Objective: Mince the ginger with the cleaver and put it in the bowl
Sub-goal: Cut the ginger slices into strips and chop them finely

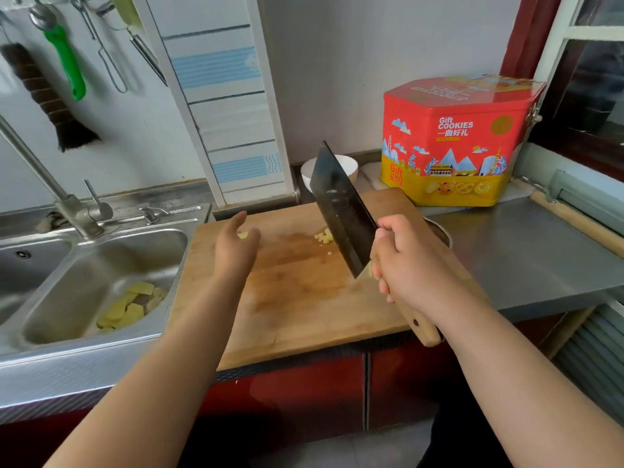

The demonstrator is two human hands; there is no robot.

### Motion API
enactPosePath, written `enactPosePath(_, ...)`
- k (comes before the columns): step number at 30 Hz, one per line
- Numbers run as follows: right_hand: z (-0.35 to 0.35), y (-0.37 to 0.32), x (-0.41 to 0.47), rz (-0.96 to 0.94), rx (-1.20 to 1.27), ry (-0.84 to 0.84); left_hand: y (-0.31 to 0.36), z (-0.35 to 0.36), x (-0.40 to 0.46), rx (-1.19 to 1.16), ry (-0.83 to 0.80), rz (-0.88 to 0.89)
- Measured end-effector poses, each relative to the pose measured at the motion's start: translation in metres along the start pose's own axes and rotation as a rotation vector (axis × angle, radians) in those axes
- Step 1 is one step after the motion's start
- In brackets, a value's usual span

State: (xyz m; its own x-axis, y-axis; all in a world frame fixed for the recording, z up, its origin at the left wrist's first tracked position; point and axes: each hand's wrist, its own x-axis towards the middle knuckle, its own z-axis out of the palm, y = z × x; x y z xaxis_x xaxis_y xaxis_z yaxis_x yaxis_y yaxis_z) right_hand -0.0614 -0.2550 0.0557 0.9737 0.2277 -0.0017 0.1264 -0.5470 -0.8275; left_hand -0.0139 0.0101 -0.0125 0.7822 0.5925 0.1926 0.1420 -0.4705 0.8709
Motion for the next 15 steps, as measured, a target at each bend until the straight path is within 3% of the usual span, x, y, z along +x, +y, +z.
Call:
enactPosePath(2, 0.007, -0.007, 0.007, 0.001, -0.006, -0.072, -0.018, -0.019, 0.004, -0.004, 0.064, -0.078)
enactPosePath(6, 0.023, -0.018, 0.022, 0.03, -0.023, -0.195, -0.037, -0.032, 0.018, 0.2, -0.042, -0.188)
enactPosePath(10, 0.038, -0.019, 0.031, 0.05, -0.093, -0.249, -0.041, -0.032, 0.042, 0.494, -0.152, -0.156)
enactPosePath(15, 0.041, -0.014, 0.038, 0.088, -0.153, -0.262, -0.049, -0.027, 0.072, 0.6, -0.311, -0.093)
